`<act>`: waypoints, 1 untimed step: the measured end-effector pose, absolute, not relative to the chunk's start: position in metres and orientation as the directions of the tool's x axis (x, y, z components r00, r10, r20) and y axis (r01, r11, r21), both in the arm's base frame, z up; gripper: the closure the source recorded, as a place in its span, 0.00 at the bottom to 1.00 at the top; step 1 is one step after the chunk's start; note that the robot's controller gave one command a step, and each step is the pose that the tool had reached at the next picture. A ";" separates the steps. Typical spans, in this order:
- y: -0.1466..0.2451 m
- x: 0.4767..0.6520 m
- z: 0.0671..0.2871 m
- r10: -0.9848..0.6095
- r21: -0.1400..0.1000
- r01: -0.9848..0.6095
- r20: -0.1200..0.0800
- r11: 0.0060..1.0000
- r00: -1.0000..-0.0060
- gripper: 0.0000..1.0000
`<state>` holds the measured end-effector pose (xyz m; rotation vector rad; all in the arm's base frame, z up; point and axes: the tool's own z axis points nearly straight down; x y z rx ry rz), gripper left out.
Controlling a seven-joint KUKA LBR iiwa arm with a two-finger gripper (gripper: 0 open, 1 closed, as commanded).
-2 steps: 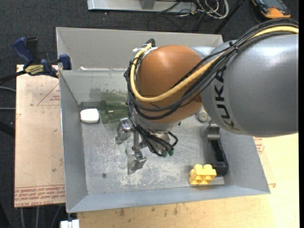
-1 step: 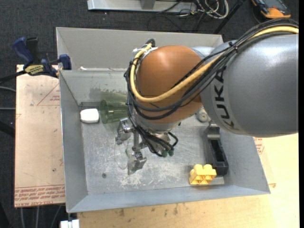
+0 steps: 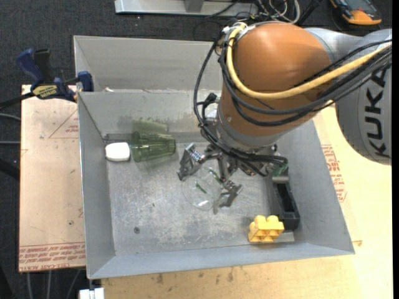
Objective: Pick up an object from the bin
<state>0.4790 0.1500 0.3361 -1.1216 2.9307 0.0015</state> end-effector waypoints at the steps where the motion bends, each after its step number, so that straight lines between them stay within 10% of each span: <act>1: 0.150 0.479 0.336 -0.668 0.000 -0.668 -0.004 0.745 -0.745 1.00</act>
Offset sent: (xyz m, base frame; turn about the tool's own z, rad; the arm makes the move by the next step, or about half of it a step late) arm 0.0667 -0.0447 -0.0963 -0.1370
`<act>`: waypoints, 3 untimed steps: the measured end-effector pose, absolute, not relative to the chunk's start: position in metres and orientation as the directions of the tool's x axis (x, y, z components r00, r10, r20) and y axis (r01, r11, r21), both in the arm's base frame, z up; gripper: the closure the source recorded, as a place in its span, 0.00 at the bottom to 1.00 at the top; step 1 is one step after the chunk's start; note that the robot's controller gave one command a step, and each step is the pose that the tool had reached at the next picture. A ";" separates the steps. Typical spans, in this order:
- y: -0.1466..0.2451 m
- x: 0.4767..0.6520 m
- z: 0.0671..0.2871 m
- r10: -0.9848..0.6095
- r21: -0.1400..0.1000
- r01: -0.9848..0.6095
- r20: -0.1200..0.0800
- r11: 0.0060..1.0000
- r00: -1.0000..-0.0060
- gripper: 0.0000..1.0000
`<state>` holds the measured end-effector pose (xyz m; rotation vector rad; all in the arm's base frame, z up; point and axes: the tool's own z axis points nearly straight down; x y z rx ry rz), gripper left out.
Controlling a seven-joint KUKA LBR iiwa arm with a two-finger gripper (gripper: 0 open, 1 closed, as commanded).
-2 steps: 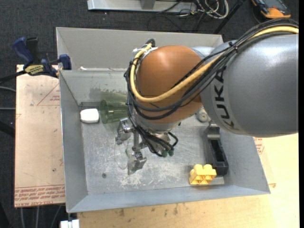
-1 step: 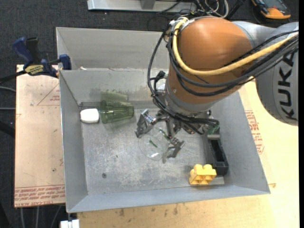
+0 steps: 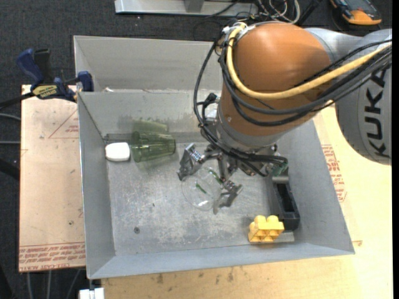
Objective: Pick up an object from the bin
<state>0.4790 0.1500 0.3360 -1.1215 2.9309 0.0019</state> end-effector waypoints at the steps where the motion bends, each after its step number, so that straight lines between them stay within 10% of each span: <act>1: 0.134 0.506 0.302 -0.710 -0.005 -0.710 -0.011 0.704 -0.704 1.00; 2: 0.125 0.548 0.271 -0.851 0.000 -0.851 -0.003 0.525 -0.525 1.00; 3: 0.125 0.548 0.271 -0.851 0.000 -0.851 -0.003 0.525 -0.525 1.00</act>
Offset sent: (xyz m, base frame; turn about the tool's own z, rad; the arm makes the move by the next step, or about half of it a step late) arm 0.0685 -0.0253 -0.0646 -0.2906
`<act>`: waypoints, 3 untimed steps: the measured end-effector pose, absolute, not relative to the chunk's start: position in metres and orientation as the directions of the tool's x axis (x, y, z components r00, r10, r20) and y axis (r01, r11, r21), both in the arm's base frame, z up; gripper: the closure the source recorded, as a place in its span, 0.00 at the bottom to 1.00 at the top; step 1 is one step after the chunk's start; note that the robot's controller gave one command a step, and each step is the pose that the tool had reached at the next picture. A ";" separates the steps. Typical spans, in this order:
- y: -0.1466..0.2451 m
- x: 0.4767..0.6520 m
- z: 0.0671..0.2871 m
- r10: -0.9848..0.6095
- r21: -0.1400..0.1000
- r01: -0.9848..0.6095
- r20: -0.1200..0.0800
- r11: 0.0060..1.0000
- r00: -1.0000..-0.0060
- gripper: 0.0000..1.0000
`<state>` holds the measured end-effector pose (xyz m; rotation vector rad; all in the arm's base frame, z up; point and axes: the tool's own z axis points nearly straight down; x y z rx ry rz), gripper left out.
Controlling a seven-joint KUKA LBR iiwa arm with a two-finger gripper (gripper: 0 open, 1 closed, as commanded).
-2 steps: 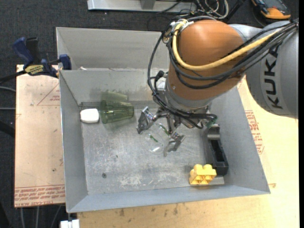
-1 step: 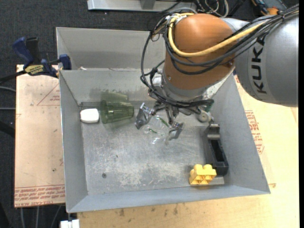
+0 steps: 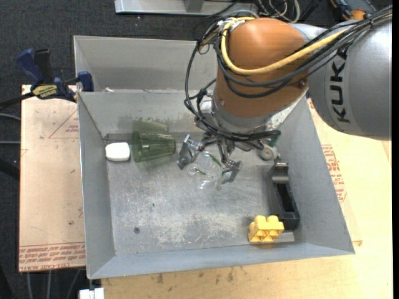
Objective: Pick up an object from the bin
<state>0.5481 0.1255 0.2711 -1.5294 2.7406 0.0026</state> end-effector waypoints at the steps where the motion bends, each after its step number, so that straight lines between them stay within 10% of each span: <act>1: 0.134 0.547 0.349 -0.960 -0.002 -0.960 -0.004 0.280 -0.280 1.00; 2: 0.134 0.547 0.349 -0.960 -0.002 -0.960 -0.004 0.280 -0.280 1.00; 3: 0.163 0.576 0.345 -0.992 -0.002 -0.992 -0.004 -0.126 0.126 1.00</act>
Offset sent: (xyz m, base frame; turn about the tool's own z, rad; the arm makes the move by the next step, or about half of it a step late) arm 0.0000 0.0000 0.0000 0.0000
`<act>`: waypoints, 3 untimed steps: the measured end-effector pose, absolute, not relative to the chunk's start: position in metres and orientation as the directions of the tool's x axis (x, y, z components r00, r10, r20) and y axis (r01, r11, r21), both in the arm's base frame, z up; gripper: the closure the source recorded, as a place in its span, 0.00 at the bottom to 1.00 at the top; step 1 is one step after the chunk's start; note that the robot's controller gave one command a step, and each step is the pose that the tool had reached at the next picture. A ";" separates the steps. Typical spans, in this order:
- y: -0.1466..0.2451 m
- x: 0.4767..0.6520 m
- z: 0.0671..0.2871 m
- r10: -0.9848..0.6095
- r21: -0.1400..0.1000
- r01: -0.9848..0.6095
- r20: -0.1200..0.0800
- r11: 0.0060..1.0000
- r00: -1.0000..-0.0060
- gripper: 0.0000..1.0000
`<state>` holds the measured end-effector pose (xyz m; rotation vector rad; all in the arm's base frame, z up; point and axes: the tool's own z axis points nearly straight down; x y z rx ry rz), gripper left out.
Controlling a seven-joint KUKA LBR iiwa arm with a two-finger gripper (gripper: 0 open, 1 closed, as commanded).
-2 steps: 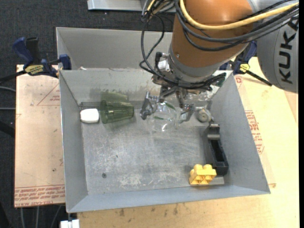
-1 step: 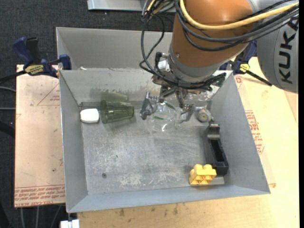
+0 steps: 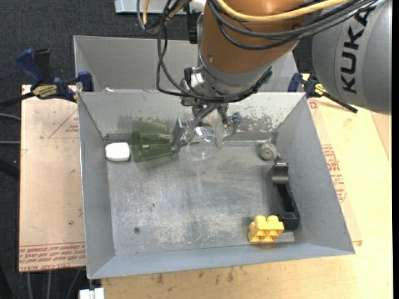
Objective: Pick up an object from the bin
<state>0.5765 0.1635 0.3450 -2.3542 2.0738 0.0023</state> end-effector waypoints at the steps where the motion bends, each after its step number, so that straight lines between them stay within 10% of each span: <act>1: 0.163 0.576 0.345 -0.992 -0.002 -0.992 -0.004 -0.126 0.126 1.00; 3: 0.177 0.588 0.275 -0.992 0.003 -0.992 -0.002 -0.127 0.127 1.00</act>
Offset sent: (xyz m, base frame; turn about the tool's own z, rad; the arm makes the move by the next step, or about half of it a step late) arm 0.0109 -0.0047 -0.0795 0.0989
